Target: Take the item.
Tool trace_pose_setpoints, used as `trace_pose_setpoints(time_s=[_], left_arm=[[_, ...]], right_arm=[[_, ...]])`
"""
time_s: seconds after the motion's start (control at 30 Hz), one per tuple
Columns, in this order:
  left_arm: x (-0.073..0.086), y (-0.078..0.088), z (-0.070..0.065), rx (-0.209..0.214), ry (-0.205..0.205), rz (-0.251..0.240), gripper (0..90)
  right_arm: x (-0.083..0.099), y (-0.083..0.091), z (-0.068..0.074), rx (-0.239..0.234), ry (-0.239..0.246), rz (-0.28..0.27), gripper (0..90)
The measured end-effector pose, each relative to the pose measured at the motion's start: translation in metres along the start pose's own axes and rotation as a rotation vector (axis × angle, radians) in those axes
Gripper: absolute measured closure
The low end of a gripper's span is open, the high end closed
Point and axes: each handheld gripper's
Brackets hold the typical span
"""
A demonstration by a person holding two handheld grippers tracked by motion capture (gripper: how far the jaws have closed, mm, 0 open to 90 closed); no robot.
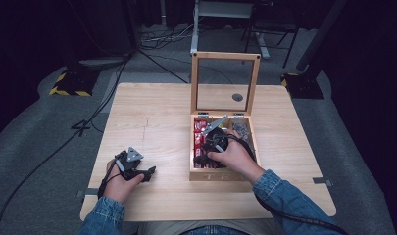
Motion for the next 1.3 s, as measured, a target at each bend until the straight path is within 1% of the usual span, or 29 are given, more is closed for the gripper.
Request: trace_pose_setpoints(time_s=[0.07,0.23,0.37,0.4,0.43,0.47,0.53,0.6,0.63,0.73,0.8,0.87,0.93,1.0,1.07,1.13,1.2,1.3], left_arm=[[0.0,0.0,0.0,-0.001,0.0,0.0,24.7],[-0.0001,0.0,-0.0001,0.0,0.0,0.0,24.7],[-0.0001,-0.0002,-0.0002,0.001,-0.001,0.0,24.8],[-0.0001,-0.0001,-0.0002,0.001,-0.002,0.001,24.8],[-0.0002,-0.0001,-0.0003,0.001,-0.002,0.001,24.8],[-0.0002,-0.0002,-0.0003,0.001,-0.002,0.0,24.7],[-0.0003,-0.0002,-0.0004,0.0,-0.003,0.002,24.8],[-0.0004,-0.0002,-0.0005,0.0,-0.003,0.002,24.8],[-0.0004,-0.0002,-0.0005,0.0,-0.003,0.002,24.8],[-0.0004,-0.0002,-0.0005,0.001,-0.003,0.003,24.8],[-0.0004,-0.0003,-0.0006,0.001,-0.004,0.002,24.8],[-0.0004,-0.0002,-0.0006,0.003,-0.005,0.003,24.8],[-0.0005,-0.0002,-0.0005,0.002,-0.008,0.003,24.8],[-0.0005,-0.0003,-0.0006,0.003,-0.006,0.002,24.8],[-0.0004,-0.0005,-0.0006,0.004,-0.006,0.0,24.8],[-0.0004,-0.0005,-0.0006,0.004,-0.006,0.0,24.8],[-0.0004,-0.0005,-0.0007,0.004,-0.005,0.0,24.8],[-0.0005,-0.0005,-0.0007,0.003,-0.007,0.001,24.8]], right_arm=[[-0.0005,-0.0011,0.0002,-0.001,0.004,0.002,29.8],[0.0003,-0.0012,0.0001,-0.006,-0.011,-0.009,30.0],[0.0007,-0.0012,-0.0012,-0.015,-0.03,0.003,32.7],[0.001,-0.0011,-0.0024,-0.027,-0.037,0.01,37.9],[0.0012,-0.0009,-0.0032,-0.052,-0.055,0.02,39.6],[0.0018,-0.001,-0.0042,-0.063,-0.056,0.022,40.0],[0.0022,-0.0011,-0.005,-0.07,-0.055,0.02,40.4],[0.0024,-0.0014,-0.0051,-0.077,-0.048,0.008,40.2],[0.002,-0.0015,-0.0045,-0.085,-0.045,-0.007,40.8],[-0.0003,-0.0008,-0.0018,-0.101,-0.031,-0.044,44.6],[-0.0028,-0.0006,-0.0003,-0.089,-0.021,-0.044,44.9],[-0.003,-0.0007,-0.0009,-0.089,-0.04,-0.039,44.8],[-0.0011,-0.0012,-0.0028,-0.088,-0.071,-0.031,43.1],[0.0007,-0.0019,-0.0046,-0.084,-0.082,-0.012,38.0],[0.0018,-0.0026,-0.0065,-0.087,-0.087,-0.013,37.0],[0.0016,-0.0026,-0.0075,-0.089,-0.085,-0.013,39.5],[0.0008,-0.0018,-0.0085,-0.093,-0.075,0.0,45.8],[0.0005,-0.0011,-0.0089,-0.084,-0.065,0.026,52.9]])
Point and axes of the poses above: each handheld gripper's, and its own axes: y roughly backward along the jaws, x roughly out of its underside, z roughly to its left, and after that the axes turned 9 degrees about -z, right-handed
